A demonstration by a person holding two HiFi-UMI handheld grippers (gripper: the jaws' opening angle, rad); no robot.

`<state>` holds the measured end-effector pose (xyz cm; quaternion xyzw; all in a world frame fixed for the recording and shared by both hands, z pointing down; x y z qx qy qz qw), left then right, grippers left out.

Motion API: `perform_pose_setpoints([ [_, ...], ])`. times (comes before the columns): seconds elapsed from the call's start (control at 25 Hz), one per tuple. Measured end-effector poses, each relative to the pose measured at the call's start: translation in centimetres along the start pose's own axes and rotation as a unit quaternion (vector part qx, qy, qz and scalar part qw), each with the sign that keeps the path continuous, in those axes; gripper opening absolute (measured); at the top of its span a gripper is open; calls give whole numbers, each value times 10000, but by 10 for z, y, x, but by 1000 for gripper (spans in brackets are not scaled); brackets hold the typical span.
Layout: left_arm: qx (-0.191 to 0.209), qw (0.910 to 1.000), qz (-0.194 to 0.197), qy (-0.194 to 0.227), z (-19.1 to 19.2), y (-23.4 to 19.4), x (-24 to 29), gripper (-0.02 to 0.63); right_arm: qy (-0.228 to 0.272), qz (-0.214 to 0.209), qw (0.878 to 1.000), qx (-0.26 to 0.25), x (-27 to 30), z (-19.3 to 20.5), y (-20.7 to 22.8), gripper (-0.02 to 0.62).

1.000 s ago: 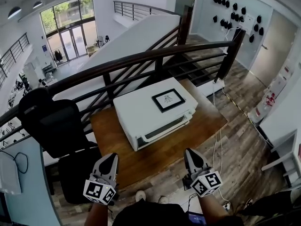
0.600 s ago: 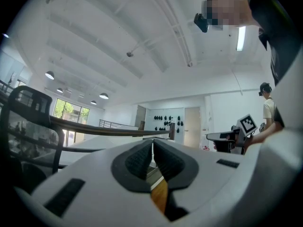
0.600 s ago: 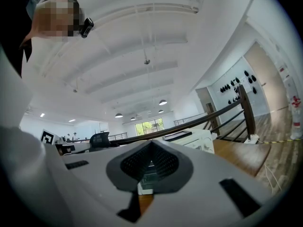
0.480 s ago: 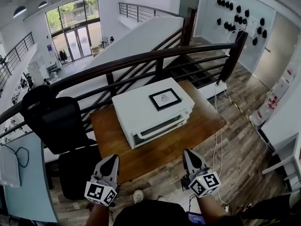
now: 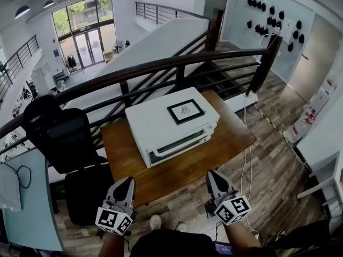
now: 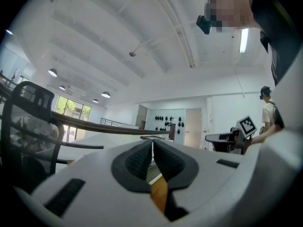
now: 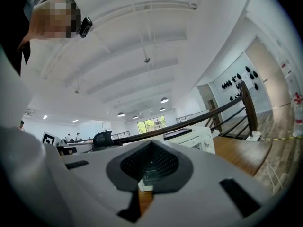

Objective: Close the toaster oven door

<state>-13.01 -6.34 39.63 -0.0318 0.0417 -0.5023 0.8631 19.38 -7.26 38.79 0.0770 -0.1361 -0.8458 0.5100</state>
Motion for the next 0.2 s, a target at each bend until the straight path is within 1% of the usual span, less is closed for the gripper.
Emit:
perform_pose_setpoints([
  [0.2, -17, 10000, -75, -58, 4, -5, 2, 17, -71, -23, 10000, 26, 5, 4, 5, -3],
])
Point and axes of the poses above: the fingertips, and each gripper's own axes: x forward along the fingers, y to its right, z out of its underside, the point moved 6 cm from there along -x, backward along the fingers, and after that the axes turned 3 degrees about x, right-handed, at the moved point
